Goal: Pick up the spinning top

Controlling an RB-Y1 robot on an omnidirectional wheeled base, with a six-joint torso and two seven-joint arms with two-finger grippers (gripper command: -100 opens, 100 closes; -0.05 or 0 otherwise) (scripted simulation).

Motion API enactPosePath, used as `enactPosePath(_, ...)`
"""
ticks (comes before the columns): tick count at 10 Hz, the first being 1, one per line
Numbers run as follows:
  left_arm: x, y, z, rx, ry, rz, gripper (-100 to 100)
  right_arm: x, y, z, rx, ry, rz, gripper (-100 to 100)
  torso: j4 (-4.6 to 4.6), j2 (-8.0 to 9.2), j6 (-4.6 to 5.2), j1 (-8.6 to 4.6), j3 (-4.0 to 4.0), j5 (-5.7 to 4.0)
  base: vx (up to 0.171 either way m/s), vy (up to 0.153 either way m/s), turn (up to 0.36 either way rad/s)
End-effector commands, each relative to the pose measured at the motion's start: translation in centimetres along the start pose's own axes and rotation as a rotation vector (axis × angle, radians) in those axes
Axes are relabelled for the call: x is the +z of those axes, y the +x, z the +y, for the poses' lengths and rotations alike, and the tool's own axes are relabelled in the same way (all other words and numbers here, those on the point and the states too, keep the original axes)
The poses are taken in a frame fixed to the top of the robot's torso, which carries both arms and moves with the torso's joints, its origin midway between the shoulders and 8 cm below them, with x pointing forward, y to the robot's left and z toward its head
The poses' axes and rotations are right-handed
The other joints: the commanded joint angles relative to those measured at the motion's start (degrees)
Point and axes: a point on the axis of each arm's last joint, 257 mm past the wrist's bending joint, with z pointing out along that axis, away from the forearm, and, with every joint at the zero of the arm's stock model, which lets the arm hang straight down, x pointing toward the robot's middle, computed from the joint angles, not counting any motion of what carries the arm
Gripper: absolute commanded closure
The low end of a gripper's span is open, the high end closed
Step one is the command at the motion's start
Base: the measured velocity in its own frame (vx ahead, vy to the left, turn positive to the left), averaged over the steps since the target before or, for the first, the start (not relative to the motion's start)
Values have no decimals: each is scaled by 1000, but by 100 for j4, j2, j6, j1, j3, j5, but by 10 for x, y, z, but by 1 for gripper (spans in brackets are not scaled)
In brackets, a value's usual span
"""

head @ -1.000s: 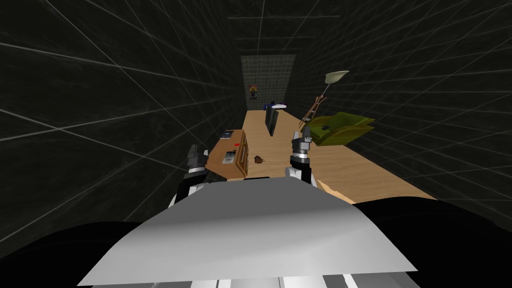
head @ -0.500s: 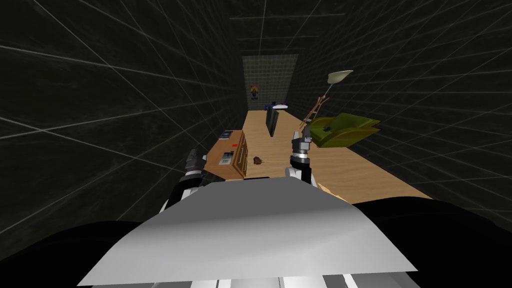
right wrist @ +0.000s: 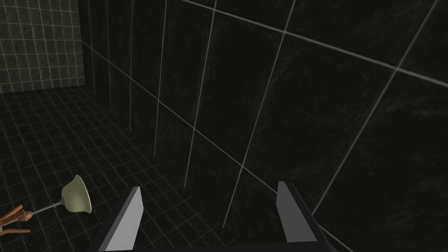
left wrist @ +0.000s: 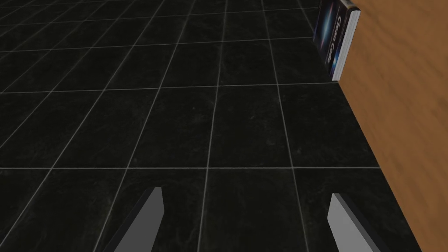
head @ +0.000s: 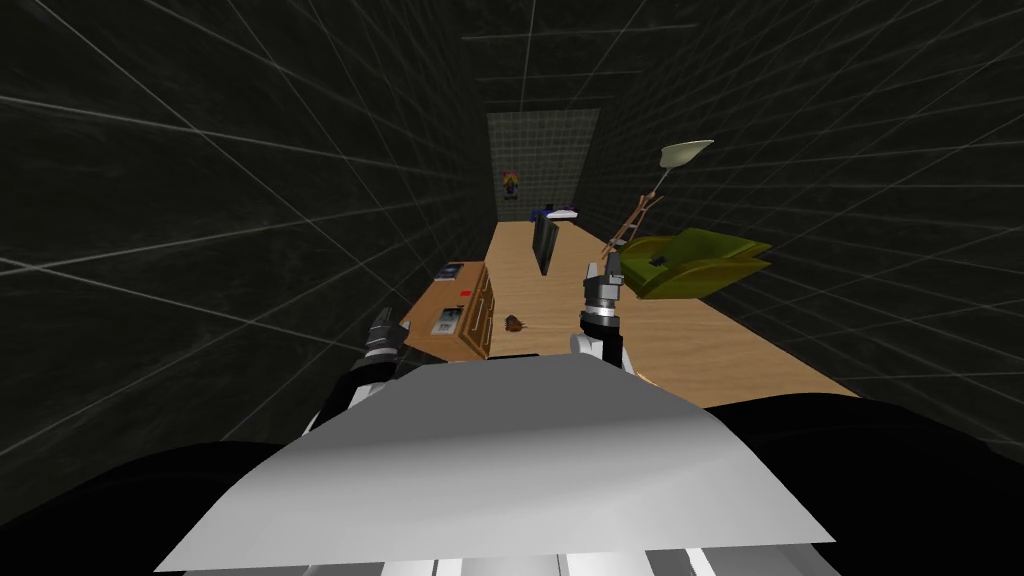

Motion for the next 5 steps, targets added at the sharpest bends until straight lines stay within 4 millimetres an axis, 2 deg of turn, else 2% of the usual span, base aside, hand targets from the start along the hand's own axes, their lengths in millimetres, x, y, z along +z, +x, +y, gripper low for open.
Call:
enactPosePath(1, -4, -8, 14, -5, -56, -10, -100, 0, 0, 0, 0, 0, 0, 0, 0, 0, 0, 0, 0, 0, 75, -75, 27)
enactPosePath(2, -10, -20, 27, -17, -107, -29, -100, 0, 0, 0, 0, 0, 0, 0, 0, 1, 0, 6, 0, 0, 71, -68, 43)
enactPosePath(3, -11, -20, 32, -17, -127, -30, -100, 0, 0, 0, 0, 0, 0, 0, 0, 2, -1, 8, 1, 1, 69, -60, 27)
enactPosePath(4, -19, -32, 46, -33, -181, -49, -100, 0, 0, 0, 0, 0, 0, 0, 0, 2, 1, 11, 1, 2, 140, -48, 31)
enactPosePath(5, -20, -32, 50, -33, -199, -50, -100, 0, 0, 0, 0, 0, 0, 0, -4, -17, 0, 16, -10, 3, 116, -38, 24)
